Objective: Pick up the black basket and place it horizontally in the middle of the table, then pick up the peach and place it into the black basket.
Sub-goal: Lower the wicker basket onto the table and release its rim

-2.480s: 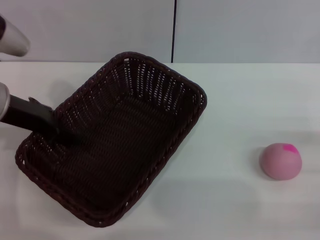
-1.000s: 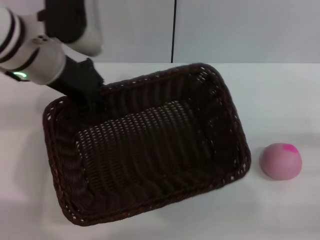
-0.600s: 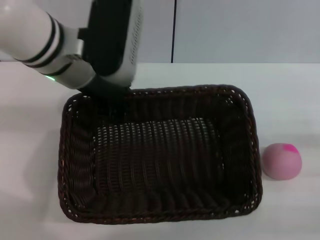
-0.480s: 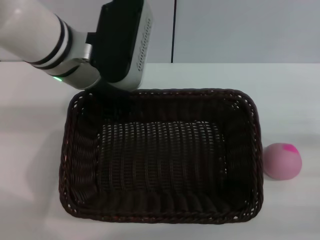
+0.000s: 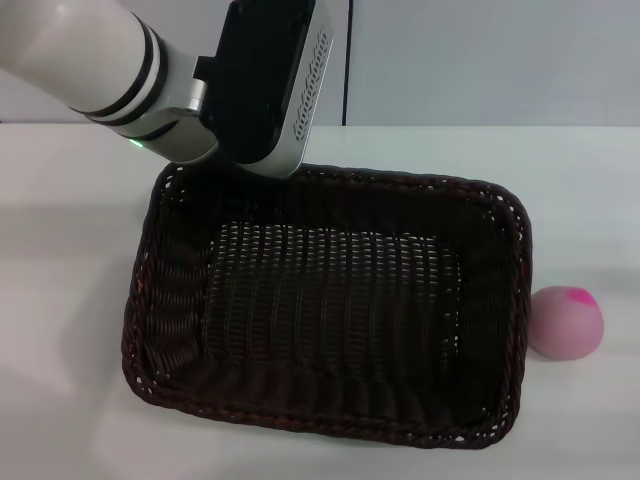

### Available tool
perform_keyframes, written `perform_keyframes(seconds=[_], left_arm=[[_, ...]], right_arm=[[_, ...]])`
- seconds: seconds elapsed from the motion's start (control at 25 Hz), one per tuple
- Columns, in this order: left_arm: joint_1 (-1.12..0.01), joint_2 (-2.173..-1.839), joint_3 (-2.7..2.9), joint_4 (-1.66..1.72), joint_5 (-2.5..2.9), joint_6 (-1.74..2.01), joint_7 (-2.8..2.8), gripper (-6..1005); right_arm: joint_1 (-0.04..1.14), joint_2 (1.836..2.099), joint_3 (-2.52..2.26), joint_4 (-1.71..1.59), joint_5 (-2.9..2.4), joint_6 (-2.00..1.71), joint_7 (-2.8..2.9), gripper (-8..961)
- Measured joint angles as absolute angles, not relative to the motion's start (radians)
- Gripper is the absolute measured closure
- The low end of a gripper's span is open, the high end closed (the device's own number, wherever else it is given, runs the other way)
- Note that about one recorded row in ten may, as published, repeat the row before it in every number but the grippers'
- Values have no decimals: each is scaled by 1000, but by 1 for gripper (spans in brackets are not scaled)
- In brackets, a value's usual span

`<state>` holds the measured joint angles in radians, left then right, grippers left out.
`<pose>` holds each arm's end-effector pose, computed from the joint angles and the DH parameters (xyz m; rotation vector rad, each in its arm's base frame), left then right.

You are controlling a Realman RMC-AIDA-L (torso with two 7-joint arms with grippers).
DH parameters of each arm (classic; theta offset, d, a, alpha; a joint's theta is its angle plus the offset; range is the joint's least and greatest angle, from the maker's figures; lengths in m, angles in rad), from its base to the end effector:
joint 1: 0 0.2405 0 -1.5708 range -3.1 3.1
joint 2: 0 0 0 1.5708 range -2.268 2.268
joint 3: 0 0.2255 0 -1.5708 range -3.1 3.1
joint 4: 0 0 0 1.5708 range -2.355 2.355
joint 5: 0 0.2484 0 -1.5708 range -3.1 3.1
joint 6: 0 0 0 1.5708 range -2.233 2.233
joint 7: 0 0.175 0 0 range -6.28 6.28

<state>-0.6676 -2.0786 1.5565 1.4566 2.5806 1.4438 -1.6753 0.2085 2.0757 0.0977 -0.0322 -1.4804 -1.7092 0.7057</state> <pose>-0.0854 0.3899 -0.0327 -2.7411 0.6999 0.6469 0.3682 0.2512 0.0579 -1.2948 0.6381 1.1750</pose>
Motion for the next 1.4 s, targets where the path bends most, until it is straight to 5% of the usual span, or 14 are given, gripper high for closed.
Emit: perform_keyframes(seconds=[1.0, 1.24, 1.4], left_arm=[[-610, -2071, 1558, 1469, 2585, 1364, -1788, 678], [-604, -2069, 1552, 1482, 2569, 1350, -1760, 464], [-587, -2069, 1517, 1494, 2518, 1307, -1756, 460]], right_arm=[[218, 2074, 97, -35, -1480, -1696, 706, 308], [219, 2075, 97, -35, -1480, -1697, 706, 317], [218, 2075, 97, -39, -1480, -1701, 706, 324]])
